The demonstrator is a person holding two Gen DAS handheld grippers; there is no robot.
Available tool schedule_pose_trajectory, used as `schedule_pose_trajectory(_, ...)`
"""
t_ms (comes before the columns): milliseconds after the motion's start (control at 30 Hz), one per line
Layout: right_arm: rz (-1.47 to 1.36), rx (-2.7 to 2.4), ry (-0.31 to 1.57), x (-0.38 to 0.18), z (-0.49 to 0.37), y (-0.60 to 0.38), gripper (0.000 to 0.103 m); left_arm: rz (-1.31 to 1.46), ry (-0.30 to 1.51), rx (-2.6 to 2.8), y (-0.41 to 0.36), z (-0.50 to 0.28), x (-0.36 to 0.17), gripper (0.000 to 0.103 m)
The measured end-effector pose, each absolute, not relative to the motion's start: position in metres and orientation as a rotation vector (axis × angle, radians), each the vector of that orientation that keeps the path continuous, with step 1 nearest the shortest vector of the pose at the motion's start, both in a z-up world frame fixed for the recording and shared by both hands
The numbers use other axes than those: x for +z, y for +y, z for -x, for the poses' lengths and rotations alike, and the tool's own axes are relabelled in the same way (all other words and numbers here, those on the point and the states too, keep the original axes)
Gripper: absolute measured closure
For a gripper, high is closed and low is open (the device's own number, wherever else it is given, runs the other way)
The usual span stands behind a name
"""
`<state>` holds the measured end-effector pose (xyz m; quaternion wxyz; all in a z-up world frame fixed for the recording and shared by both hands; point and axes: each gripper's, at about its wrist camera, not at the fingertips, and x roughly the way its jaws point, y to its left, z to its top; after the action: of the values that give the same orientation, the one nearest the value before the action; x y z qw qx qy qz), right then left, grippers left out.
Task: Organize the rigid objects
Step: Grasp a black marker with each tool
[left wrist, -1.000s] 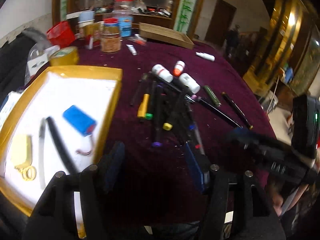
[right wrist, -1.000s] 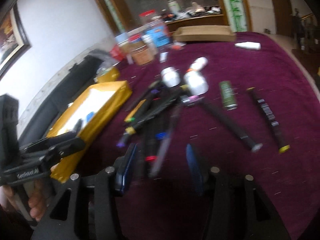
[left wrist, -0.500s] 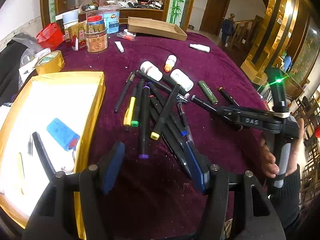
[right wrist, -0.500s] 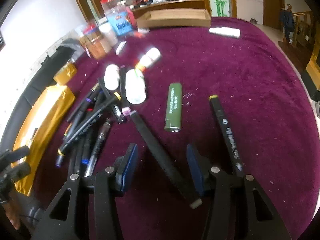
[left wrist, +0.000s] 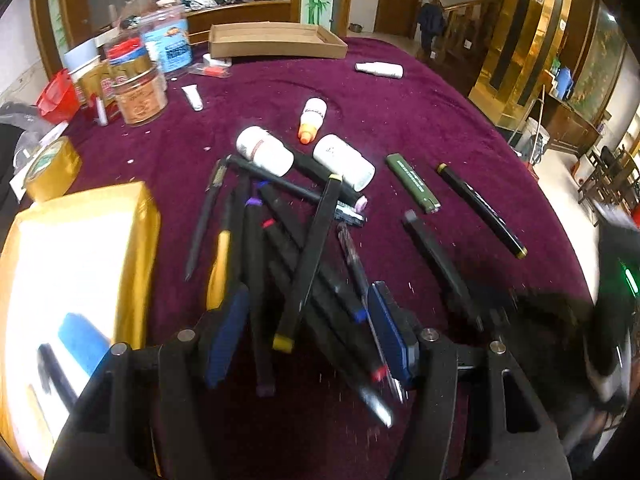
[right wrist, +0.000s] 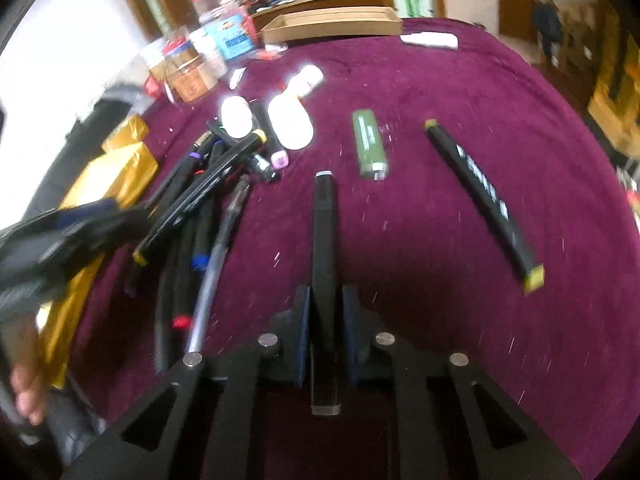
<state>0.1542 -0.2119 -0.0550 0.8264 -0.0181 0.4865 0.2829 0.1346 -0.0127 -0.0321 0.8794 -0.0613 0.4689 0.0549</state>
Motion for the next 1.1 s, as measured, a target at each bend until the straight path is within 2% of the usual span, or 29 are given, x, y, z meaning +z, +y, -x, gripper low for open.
schedule_pose_trajectory(100, 0.009, 0.595, 1.023, -0.056, -0.141, -0.213, 0.089, 0.106, 1.009, 0.135, -0.013, -0.155, -0.044, 0.044)
schedule_pose_trajectory(233, -0.007, 0.577, 0.992, -0.058, -0.137, -0.214, 0.089, 0.101, 1.018, 0.134, -0.017, -0.169, -0.051, 0.051)
schedule_pose_trajectory(333, -0.045, 0.581, 0.989, -0.059, -0.140, -0.214, 0.089, 0.076, 1.042, 0.150, -0.020, -0.177, -0.058, 0.066)
schedule_pose_trajectory(367, -0.043, 0.581, 0.989, -0.059, -0.140, -0.214, 0.089, 0.078, 1.060, 0.160, -0.019, -0.180, -0.061, 0.078)
schedule_pose_trajectory(467, -0.040, 0.590, 0.991, -0.058, -0.140, -0.214, 0.089, 0.068, 1.041, 0.178, -0.019, -0.179, -0.060, 0.091)
schedule_pose_trajectory(1100, 0.013, 0.578, 0.970, -0.059, -0.132, -0.209, 0.089, 0.130, 0.971, 0.158, -0.021, -0.150, -0.062, 0.091)
